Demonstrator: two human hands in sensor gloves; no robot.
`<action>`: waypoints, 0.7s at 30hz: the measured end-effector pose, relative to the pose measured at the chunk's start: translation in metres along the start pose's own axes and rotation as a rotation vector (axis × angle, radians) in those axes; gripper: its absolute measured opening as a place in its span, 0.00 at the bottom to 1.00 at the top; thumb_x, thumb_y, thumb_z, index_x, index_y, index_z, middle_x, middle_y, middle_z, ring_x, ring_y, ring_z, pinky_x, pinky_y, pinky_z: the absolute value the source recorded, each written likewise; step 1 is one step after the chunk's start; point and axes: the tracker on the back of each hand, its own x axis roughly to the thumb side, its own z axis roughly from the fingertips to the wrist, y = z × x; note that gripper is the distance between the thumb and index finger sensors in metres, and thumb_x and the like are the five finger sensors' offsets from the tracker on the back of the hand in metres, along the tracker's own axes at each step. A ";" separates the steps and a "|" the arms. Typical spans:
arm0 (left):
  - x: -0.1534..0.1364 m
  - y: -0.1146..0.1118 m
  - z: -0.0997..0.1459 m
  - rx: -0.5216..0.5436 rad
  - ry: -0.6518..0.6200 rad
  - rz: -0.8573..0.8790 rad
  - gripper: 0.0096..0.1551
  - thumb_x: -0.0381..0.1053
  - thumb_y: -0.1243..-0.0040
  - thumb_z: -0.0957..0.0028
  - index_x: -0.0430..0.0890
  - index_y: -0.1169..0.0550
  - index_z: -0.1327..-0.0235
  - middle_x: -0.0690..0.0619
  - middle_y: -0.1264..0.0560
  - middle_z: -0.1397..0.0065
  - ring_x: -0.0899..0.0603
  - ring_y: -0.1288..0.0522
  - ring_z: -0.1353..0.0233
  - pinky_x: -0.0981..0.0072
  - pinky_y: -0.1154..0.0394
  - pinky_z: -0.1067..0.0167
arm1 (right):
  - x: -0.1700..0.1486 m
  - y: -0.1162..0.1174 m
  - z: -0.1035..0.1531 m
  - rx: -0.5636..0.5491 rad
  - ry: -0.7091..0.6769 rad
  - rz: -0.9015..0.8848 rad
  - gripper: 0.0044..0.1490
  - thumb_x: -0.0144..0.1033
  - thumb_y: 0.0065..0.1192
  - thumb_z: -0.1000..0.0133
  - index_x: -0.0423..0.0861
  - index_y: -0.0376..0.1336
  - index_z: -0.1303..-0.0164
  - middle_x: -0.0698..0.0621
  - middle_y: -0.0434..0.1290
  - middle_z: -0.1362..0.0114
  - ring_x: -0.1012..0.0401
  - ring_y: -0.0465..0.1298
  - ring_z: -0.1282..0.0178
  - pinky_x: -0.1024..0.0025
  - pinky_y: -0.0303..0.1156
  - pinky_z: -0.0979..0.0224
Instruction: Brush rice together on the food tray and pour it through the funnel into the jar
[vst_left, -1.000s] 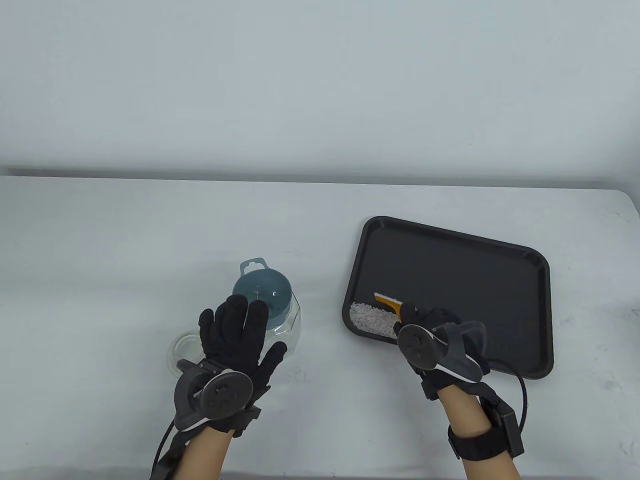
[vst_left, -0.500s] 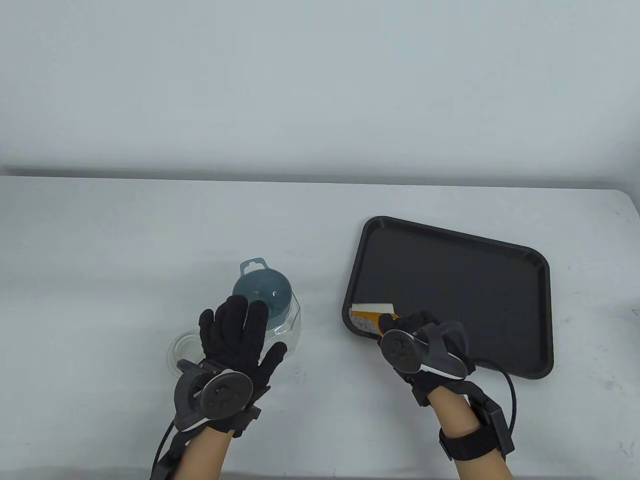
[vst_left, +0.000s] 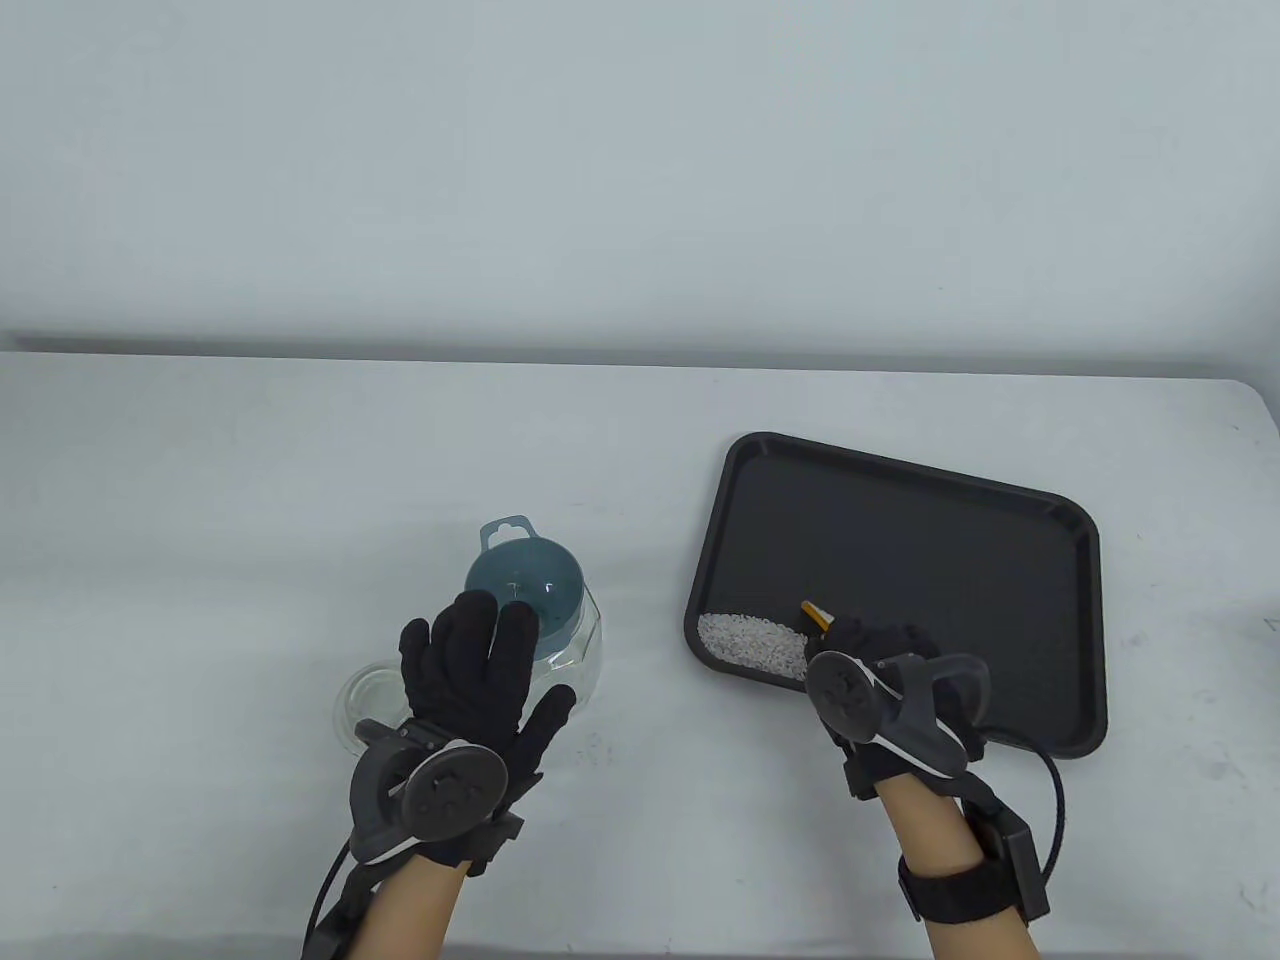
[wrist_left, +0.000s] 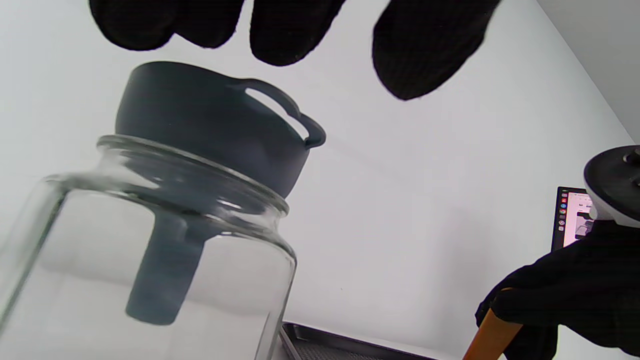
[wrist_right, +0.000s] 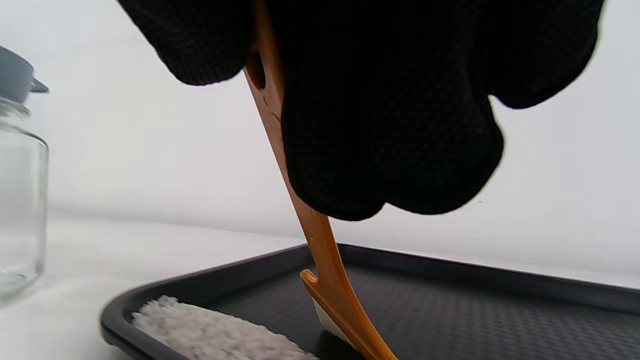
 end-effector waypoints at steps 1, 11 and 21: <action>0.000 0.000 0.000 0.000 0.000 0.000 0.47 0.57 0.45 0.42 0.31 0.40 0.19 0.18 0.47 0.22 0.11 0.44 0.28 0.13 0.58 0.36 | 0.002 0.000 0.000 -0.001 -0.011 -0.020 0.31 0.41 0.53 0.45 0.29 0.74 0.53 0.45 0.85 0.58 0.49 0.85 0.62 0.41 0.70 0.43; 0.000 0.000 0.000 -0.005 0.001 0.002 0.47 0.57 0.45 0.42 0.30 0.40 0.19 0.18 0.47 0.22 0.11 0.44 0.28 0.13 0.58 0.36 | 0.019 -0.004 0.003 -0.067 -0.089 0.108 0.31 0.41 0.53 0.44 0.31 0.71 0.47 0.44 0.83 0.53 0.47 0.83 0.57 0.40 0.67 0.39; 0.000 -0.001 0.000 -0.006 0.000 0.002 0.47 0.57 0.45 0.42 0.30 0.41 0.19 0.18 0.47 0.22 0.11 0.44 0.28 0.13 0.58 0.36 | 0.019 0.012 -0.001 0.097 -0.156 -0.027 0.31 0.42 0.53 0.45 0.34 0.69 0.42 0.44 0.81 0.47 0.46 0.82 0.50 0.39 0.64 0.36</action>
